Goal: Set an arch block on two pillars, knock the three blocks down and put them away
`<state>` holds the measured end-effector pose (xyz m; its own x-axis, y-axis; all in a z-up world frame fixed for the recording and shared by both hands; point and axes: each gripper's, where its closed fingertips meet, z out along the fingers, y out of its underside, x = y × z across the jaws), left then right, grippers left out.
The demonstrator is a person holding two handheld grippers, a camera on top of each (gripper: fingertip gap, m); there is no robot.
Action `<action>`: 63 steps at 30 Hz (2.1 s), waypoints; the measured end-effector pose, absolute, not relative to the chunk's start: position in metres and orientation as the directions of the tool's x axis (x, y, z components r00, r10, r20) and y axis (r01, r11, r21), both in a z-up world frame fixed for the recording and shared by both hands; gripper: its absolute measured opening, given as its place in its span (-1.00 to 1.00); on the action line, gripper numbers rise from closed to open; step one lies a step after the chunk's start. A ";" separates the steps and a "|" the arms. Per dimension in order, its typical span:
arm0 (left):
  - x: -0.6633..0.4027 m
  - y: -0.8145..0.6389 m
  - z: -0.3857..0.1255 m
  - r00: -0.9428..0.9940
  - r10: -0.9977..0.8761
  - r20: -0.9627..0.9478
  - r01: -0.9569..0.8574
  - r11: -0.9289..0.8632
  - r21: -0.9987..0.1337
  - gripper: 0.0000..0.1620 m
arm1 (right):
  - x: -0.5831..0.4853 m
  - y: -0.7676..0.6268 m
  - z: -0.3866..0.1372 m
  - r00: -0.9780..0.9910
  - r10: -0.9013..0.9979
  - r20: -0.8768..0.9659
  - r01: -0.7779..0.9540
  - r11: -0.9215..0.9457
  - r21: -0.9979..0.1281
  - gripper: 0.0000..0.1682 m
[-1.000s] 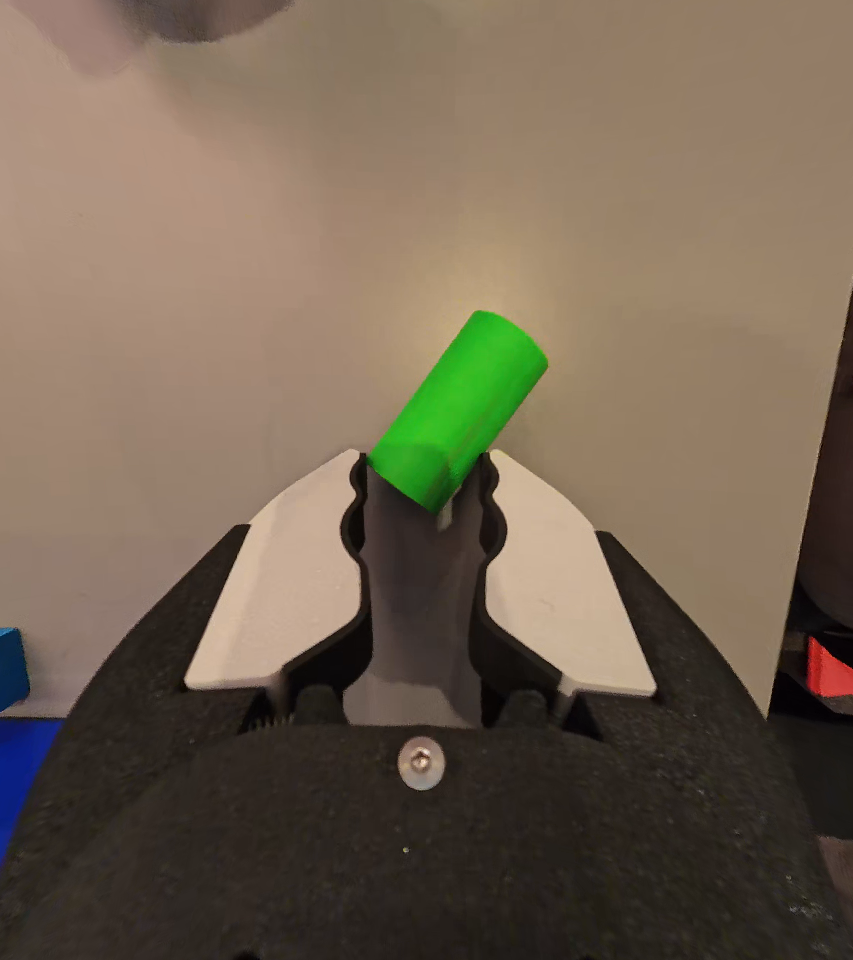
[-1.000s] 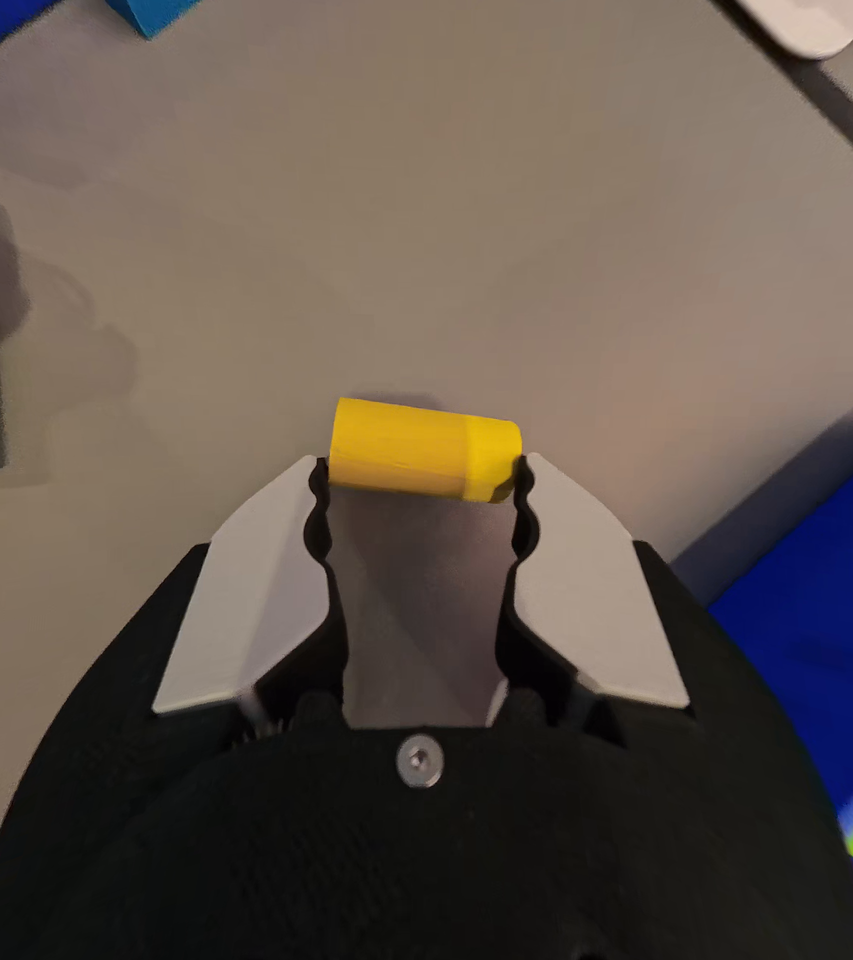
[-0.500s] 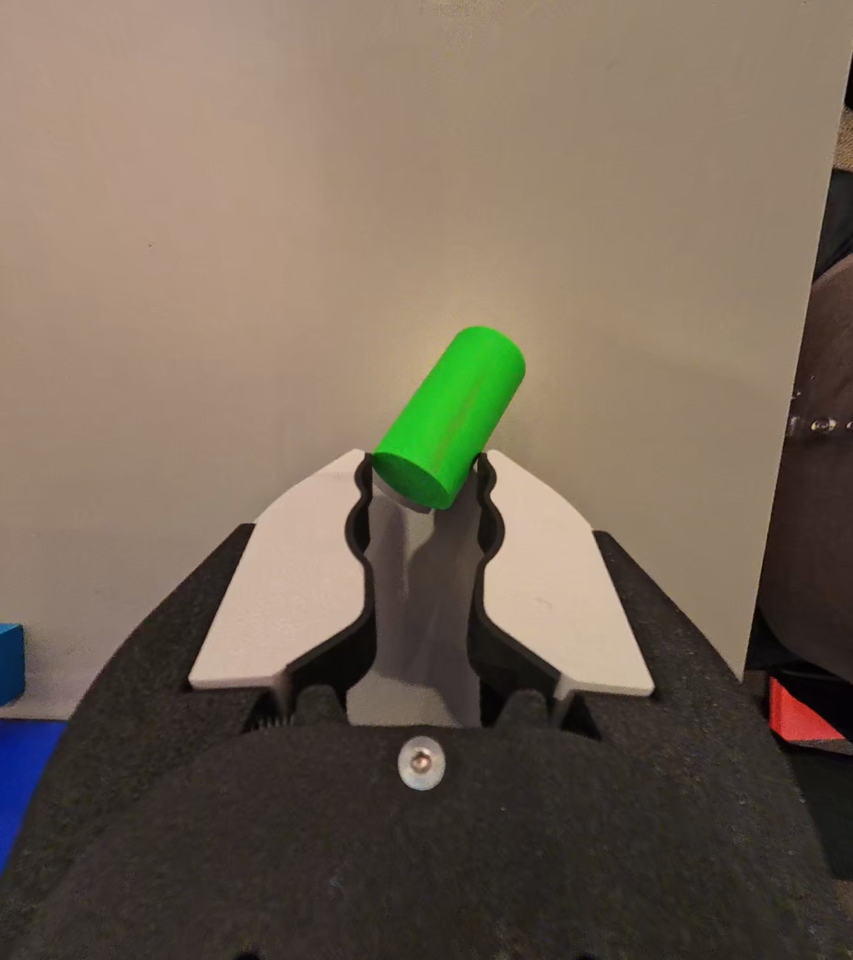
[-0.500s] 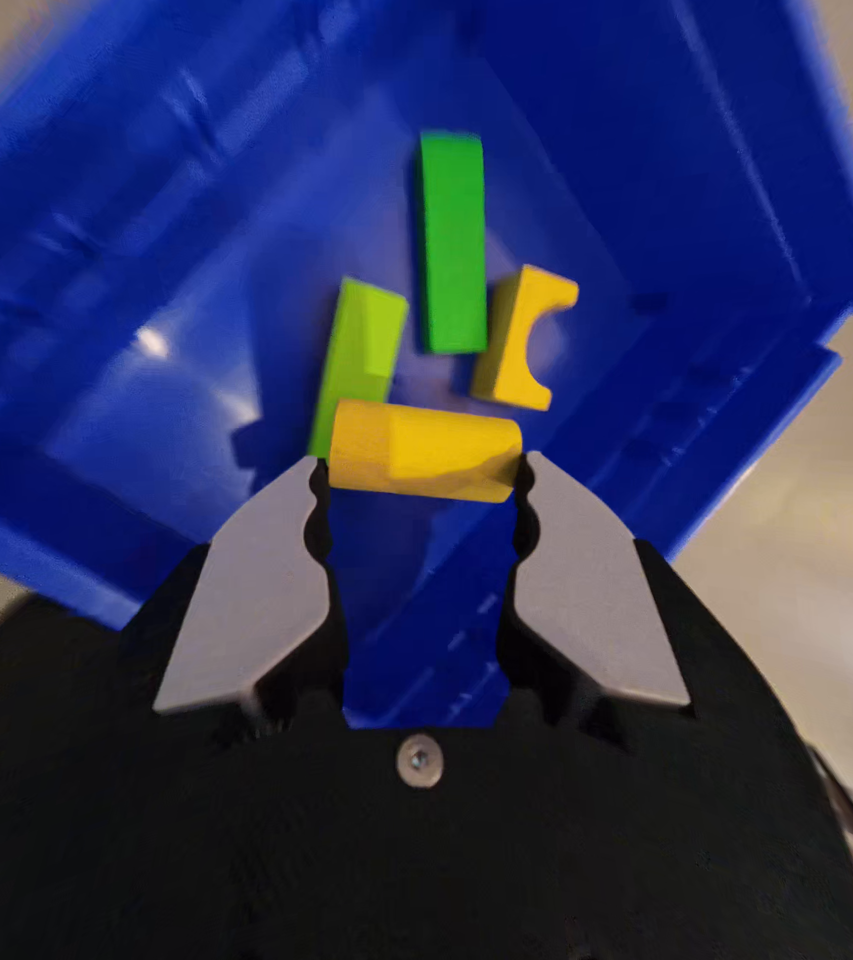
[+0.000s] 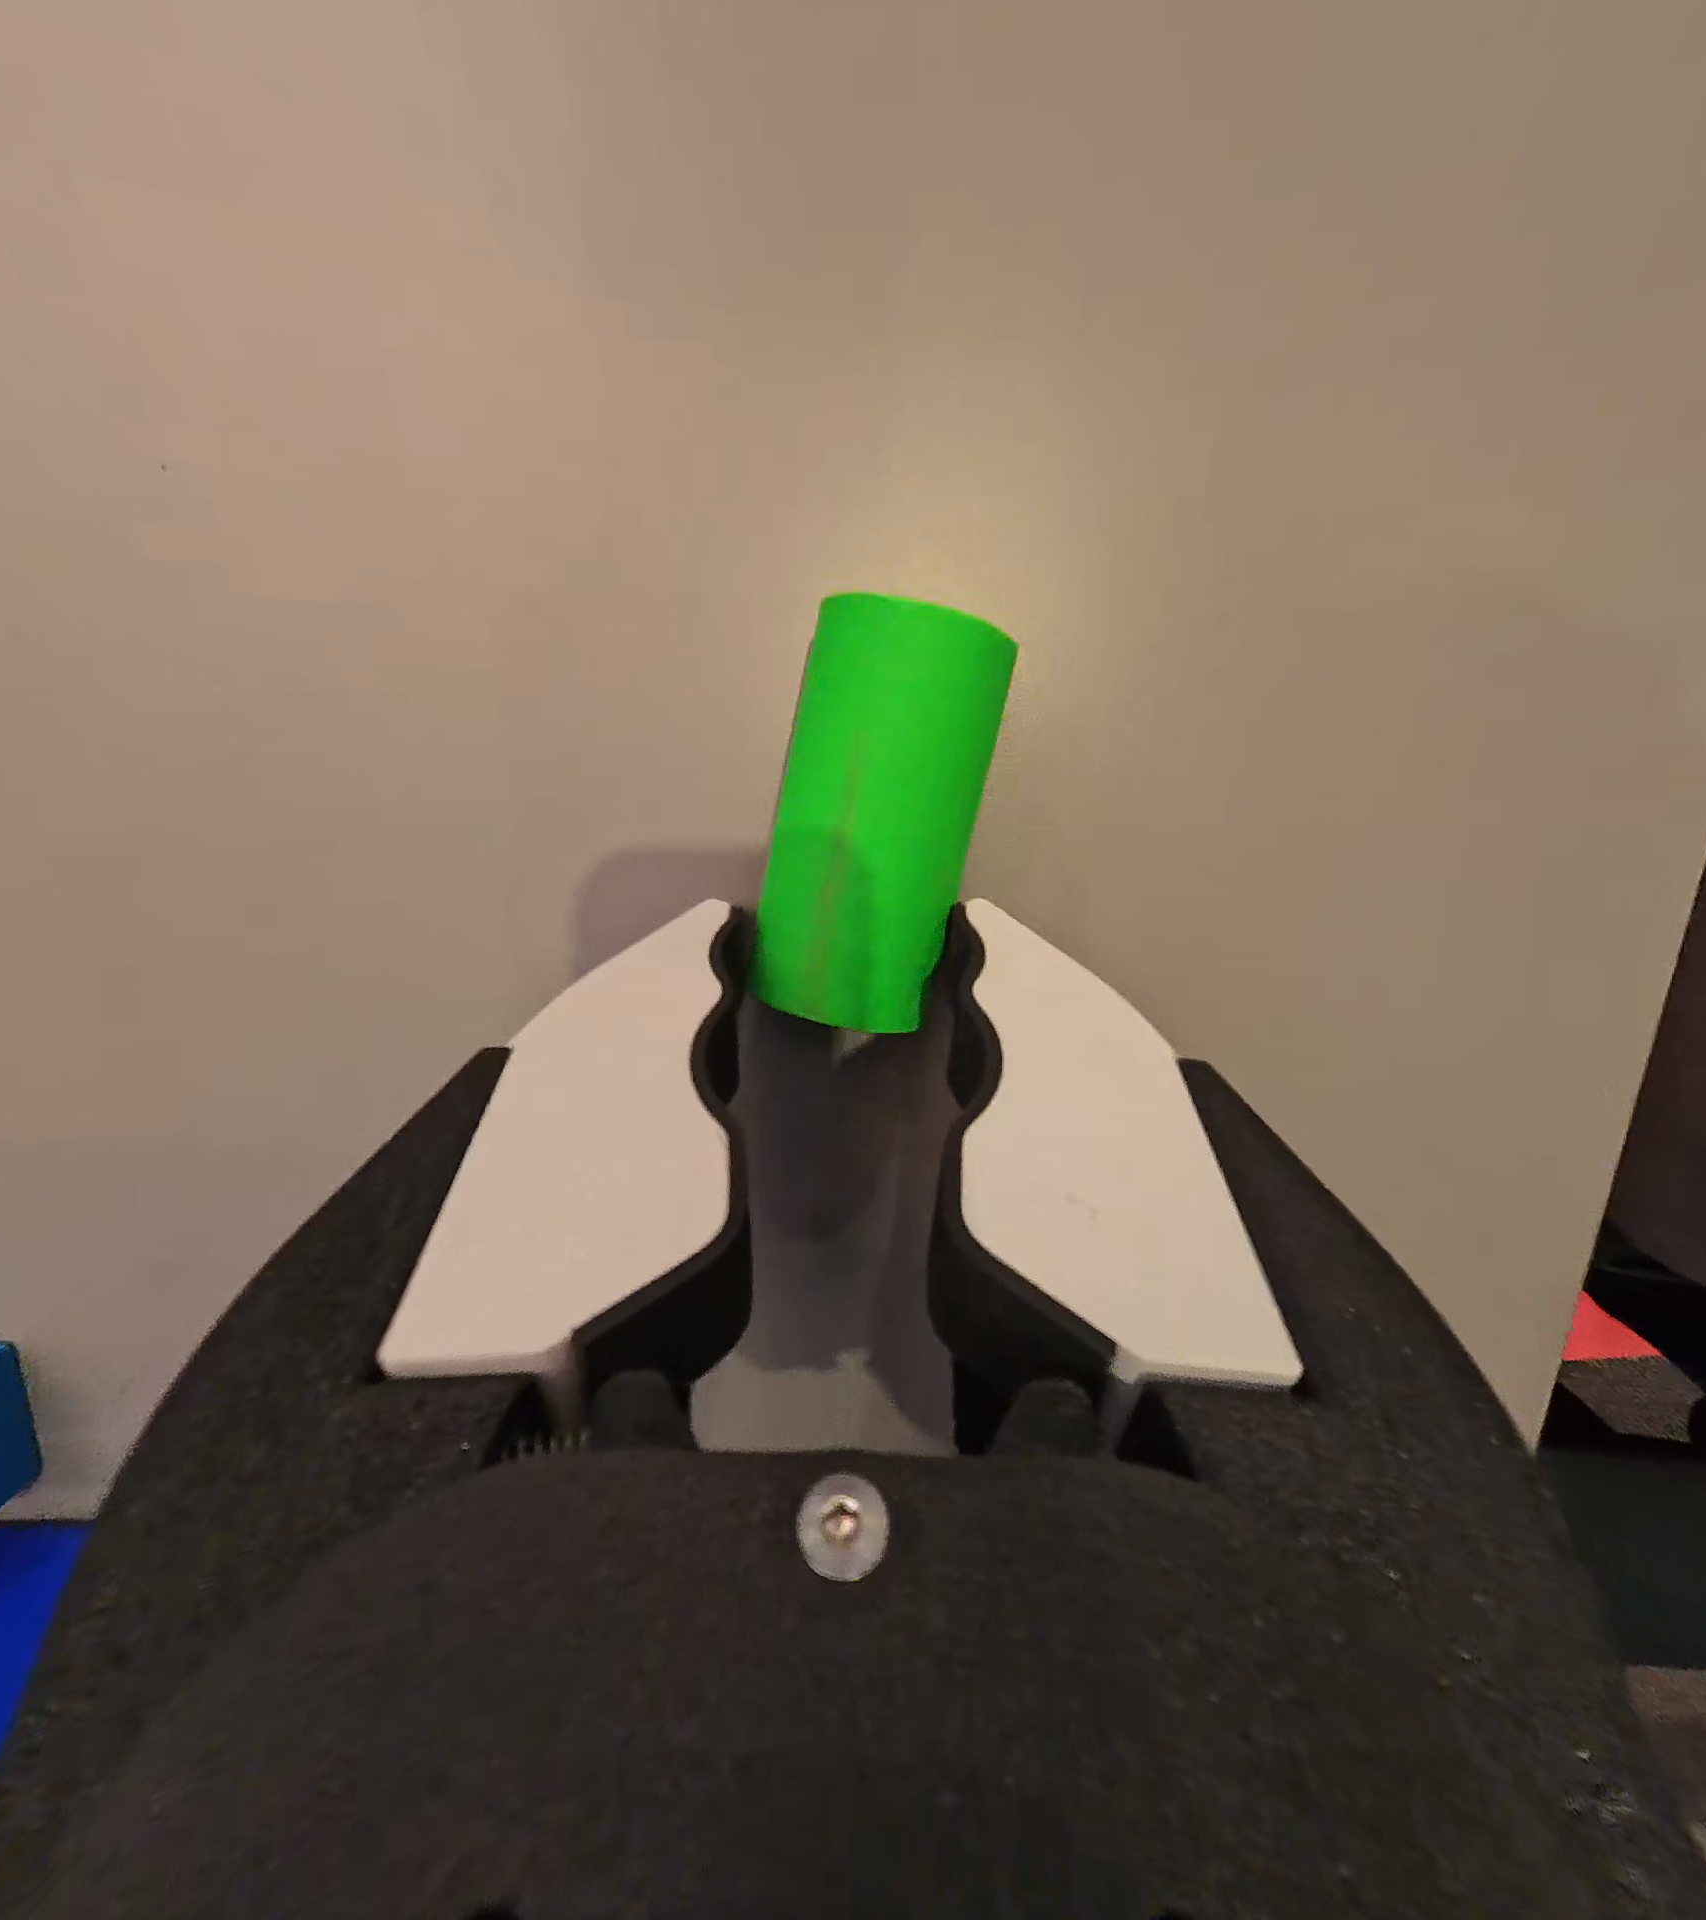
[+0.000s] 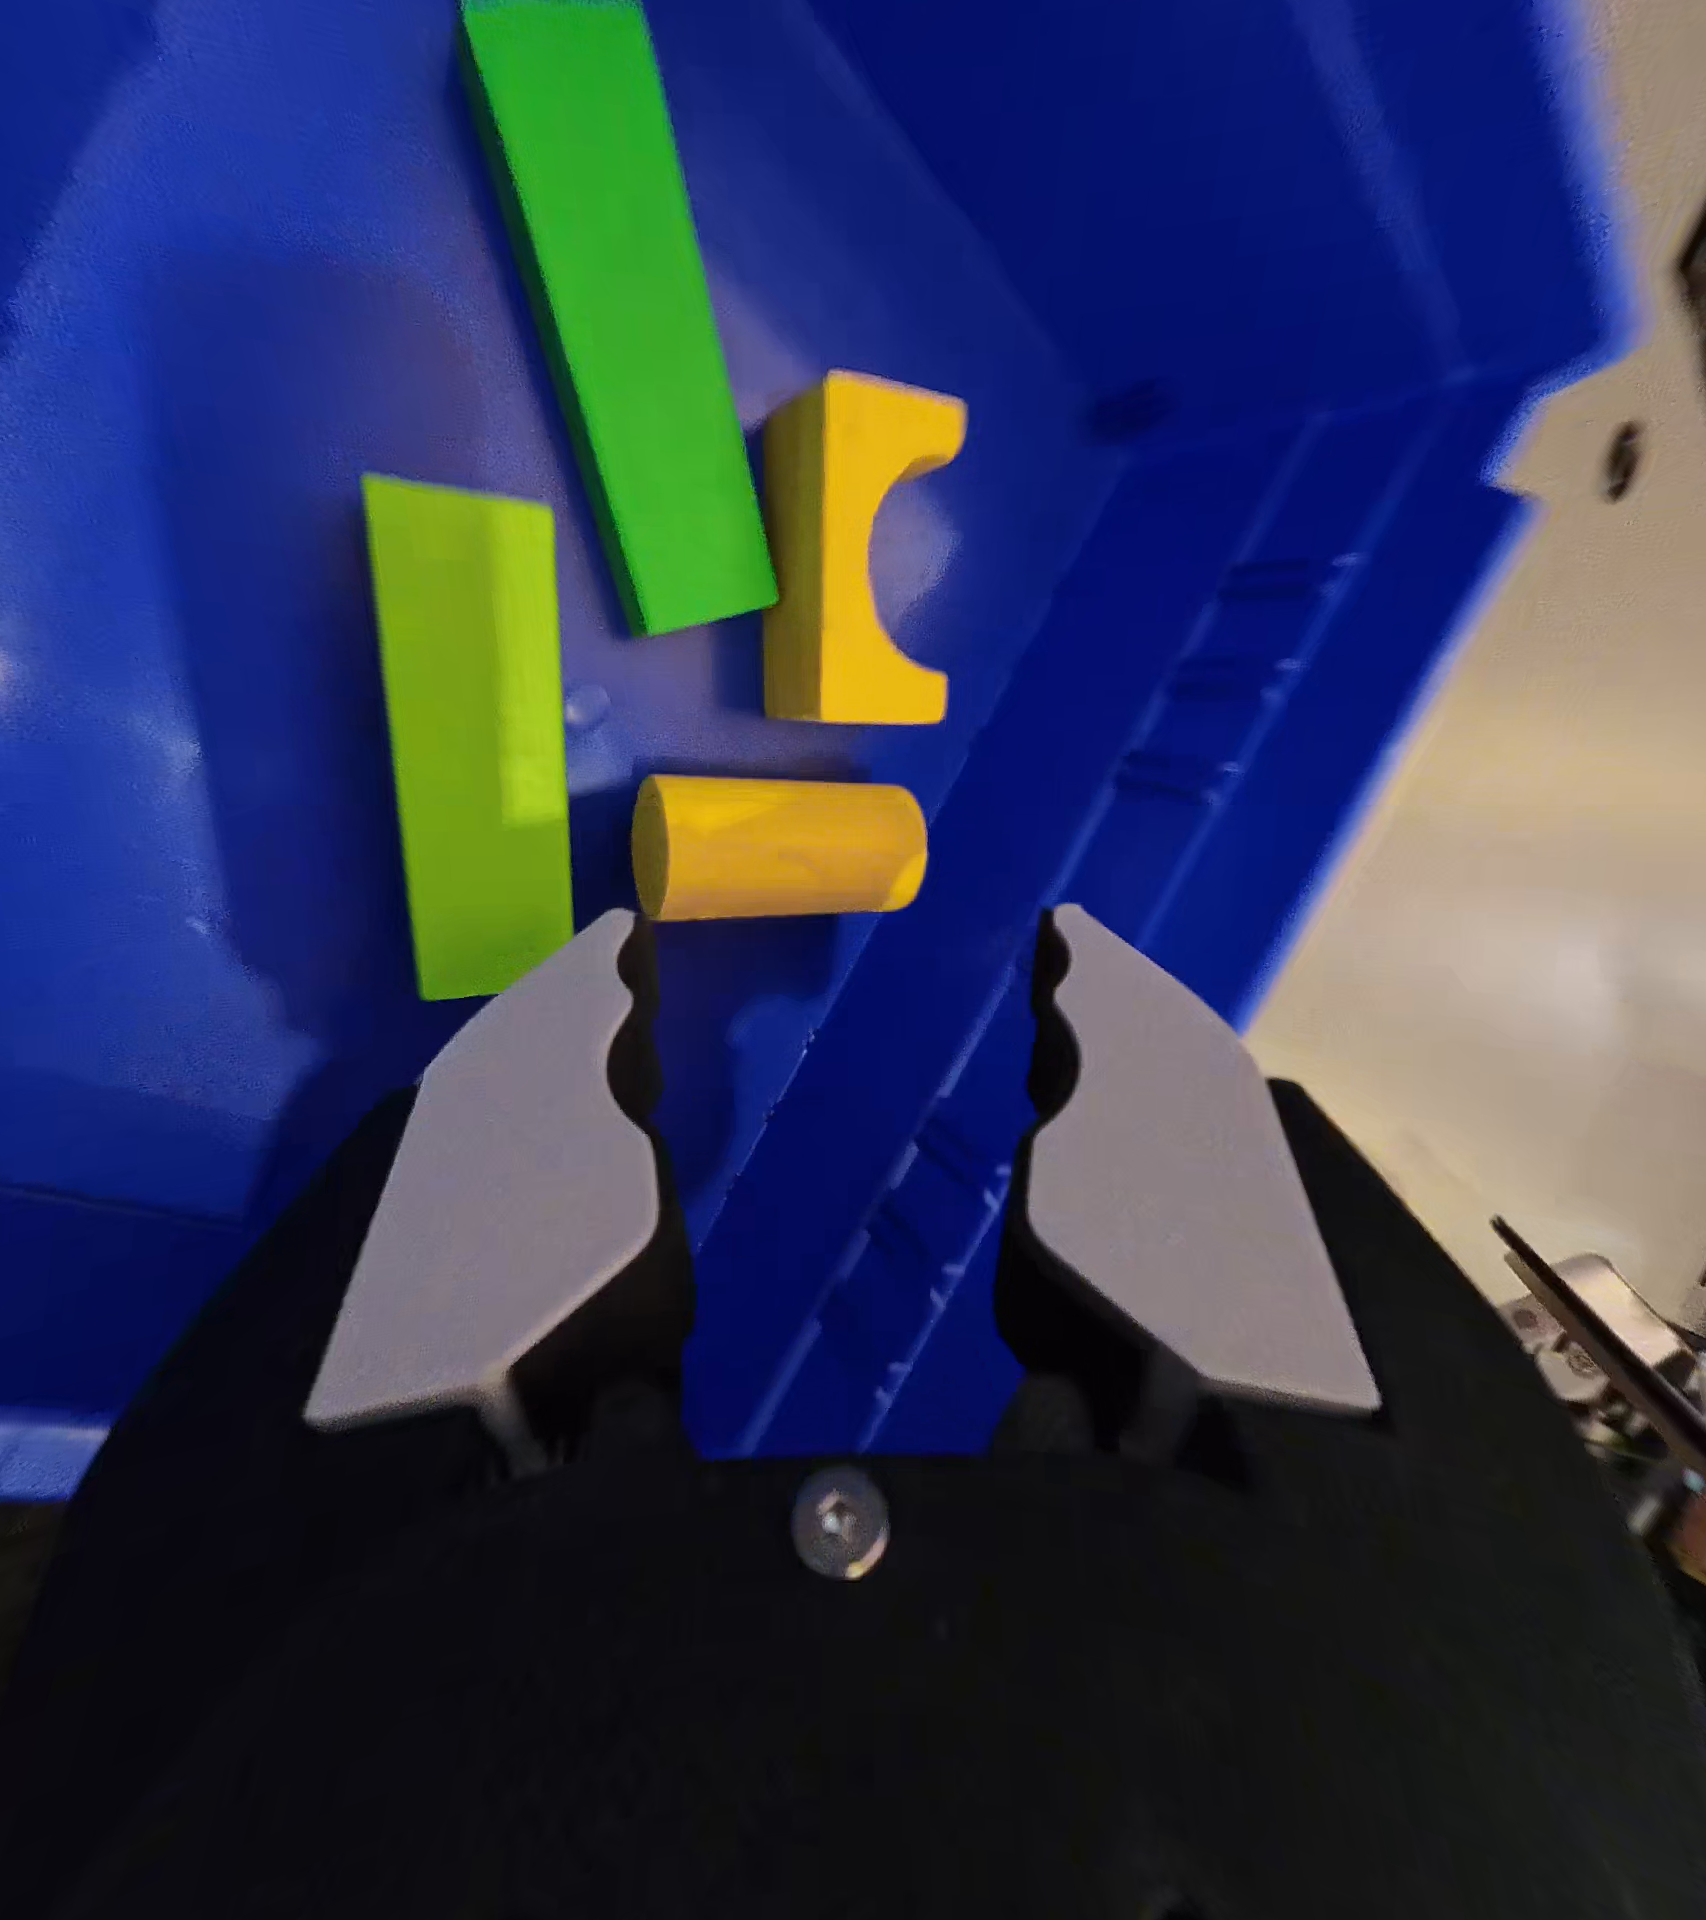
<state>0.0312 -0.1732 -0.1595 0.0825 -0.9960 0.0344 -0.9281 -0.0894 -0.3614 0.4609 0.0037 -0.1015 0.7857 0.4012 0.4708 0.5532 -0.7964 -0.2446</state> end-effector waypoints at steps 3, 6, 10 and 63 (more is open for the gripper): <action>0.040 -0.172 -0.153 0.089 -0.994 0.070 -0.900 -0.110 -0.423 -0.55 | 0.439 -0.004 -0.067 0.811 0.350 0.469 0.550 -0.730 -0.407 -0.14; 0.049 -0.164 -0.135 0.117 -0.988 0.101 -0.846 -0.153 -0.511 -0.56 | 0.397 -0.019 -0.037 0.810 0.371 0.455 0.583 -0.599 -0.549 -0.16; 0.060 -0.149 -0.106 0.137 -0.987 0.086 -0.795 -0.161 -0.585 -0.56 | 0.266 -0.066 -0.020 0.635 0.728 0.257 0.589 -0.241 -0.772 -0.17; -0.053 -0.017 -0.127 0.803 -0.571 -0.167 -0.528 -0.814 0.243 -0.39 | 0.429 -0.064 -0.102 0.836 0.517 0.184 0.542 -0.723 -0.428 -0.44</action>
<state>-0.0529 -0.0170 -0.1270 0.8035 -0.5713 -0.1672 -0.5281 -0.8138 0.2426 0.4289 -0.0641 -0.1021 0.8360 0.5168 0.1844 0.5416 -0.7234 -0.4281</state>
